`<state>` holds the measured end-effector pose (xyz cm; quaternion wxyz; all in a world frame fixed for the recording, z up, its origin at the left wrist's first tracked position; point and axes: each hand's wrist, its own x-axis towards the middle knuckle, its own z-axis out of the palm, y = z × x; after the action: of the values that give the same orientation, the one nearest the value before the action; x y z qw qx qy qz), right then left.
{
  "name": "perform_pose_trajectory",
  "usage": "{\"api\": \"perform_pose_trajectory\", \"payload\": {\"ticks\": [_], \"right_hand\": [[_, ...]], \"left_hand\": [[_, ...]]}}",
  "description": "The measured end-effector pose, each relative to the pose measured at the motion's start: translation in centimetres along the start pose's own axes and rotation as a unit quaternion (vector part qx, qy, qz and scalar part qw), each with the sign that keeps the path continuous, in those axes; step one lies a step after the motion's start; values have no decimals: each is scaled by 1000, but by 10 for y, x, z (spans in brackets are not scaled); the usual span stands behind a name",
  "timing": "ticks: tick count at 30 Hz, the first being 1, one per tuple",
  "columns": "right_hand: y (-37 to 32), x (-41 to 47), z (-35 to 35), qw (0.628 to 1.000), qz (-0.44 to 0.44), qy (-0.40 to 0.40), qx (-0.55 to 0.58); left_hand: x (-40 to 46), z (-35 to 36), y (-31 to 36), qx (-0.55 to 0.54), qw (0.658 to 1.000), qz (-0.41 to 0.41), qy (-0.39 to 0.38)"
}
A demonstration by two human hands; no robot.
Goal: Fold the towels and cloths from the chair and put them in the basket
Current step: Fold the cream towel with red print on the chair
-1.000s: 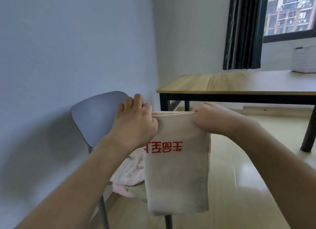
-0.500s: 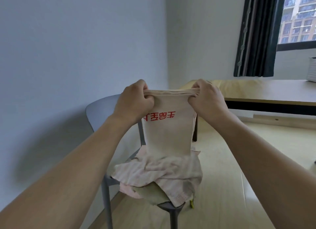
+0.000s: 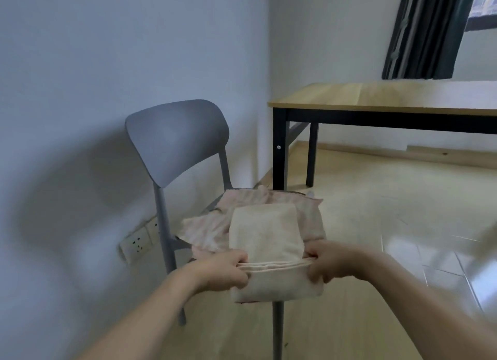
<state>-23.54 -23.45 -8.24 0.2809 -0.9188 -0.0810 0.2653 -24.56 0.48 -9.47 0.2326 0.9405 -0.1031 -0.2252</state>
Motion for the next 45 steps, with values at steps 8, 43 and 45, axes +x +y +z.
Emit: {"api": "perform_pose_trajectory", "payload": {"ticks": [8, 43, 45], "right_hand": [[-19, 63, -63, 991, -10, 76, 111], [-13, 24, -35, 923, -169, 253, -236], [10, 28, 2, 961, -121, 153, -197]], "left_hand": [[64, -51, -2, -291, 950, -16, 114], [33, -28, -1, 183, 935, 189, 239], [29, 7, -18, 193, 955, 156, 161]]}}
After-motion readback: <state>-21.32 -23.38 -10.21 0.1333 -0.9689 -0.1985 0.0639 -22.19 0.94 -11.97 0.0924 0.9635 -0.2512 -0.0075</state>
